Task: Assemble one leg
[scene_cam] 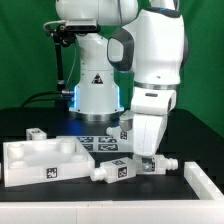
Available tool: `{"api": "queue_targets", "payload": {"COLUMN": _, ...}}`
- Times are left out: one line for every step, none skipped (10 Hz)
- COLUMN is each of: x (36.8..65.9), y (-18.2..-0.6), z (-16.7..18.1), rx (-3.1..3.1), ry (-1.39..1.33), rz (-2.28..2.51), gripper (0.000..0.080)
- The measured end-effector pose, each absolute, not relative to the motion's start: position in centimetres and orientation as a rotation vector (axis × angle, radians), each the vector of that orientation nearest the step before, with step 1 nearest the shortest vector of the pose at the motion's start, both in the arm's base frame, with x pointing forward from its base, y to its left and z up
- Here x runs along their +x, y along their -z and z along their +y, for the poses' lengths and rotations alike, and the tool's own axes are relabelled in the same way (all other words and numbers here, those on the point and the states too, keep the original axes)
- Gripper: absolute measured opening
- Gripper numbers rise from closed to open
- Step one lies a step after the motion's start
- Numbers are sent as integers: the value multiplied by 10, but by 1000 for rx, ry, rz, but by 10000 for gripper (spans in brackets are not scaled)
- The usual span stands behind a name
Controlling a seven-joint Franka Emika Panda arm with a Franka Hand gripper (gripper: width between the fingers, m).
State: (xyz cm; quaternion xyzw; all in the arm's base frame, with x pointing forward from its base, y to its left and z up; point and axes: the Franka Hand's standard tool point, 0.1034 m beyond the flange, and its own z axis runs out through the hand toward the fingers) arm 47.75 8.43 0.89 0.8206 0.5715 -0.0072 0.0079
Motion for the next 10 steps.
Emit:
{"api": "queue_targets", "payload": {"x": 477, "y": -9, "z": 84, "rx": 2565, "ry": 23, "rz": 1786, "gripper": 621}}
{"api": "queue_targets", "payload": {"x": 477, "y": -9, "z": 84, "rx": 2565, "ry": 23, "rz": 1786, "gripper": 444}}
{"api": "queue_targets", "payload": {"x": 477, "y": -9, "z": 84, "rx": 2565, "ry": 23, "rz": 1786, "gripper": 279}}
{"api": "queue_targets", "payload": {"x": 477, "y": -9, "z": 84, "rx": 2565, "ry": 23, "rz": 1786, "gripper": 279}}
{"api": "queue_targets", "payload": {"x": 476, "y": -10, "z": 85, "rx": 2554, "ry": 24, "rz": 1801, "gripper": 281}}
{"api": "queue_targets", "payload": {"x": 464, "y": -14, "z": 85, "rx": 2499, "ry": 36, "rz": 1881, "gripper": 281}}
{"api": "queue_targets", "payload": {"x": 450, "y": -21, "z": 81, "rx": 2418, "ry": 44, "rz": 1985, "gripper": 281}}
{"api": "queue_targets", "payload": {"x": 438, "y": -27, "z": 77, "rx": 2327, "ry": 19, "rz": 2086, "gripper": 281}}
{"api": "queue_targets", "payload": {"x": 424, "y": -32, "z": 75, "rx": 2334, "ry": 19, "rz": 2081, "gripper": 281}}
{"api": "queue_targets", "payload": {"x": 418, "y": -32, "z": 71, "rx": 2347, "ry": 13, "rz": 2070, "gripper": 281}}
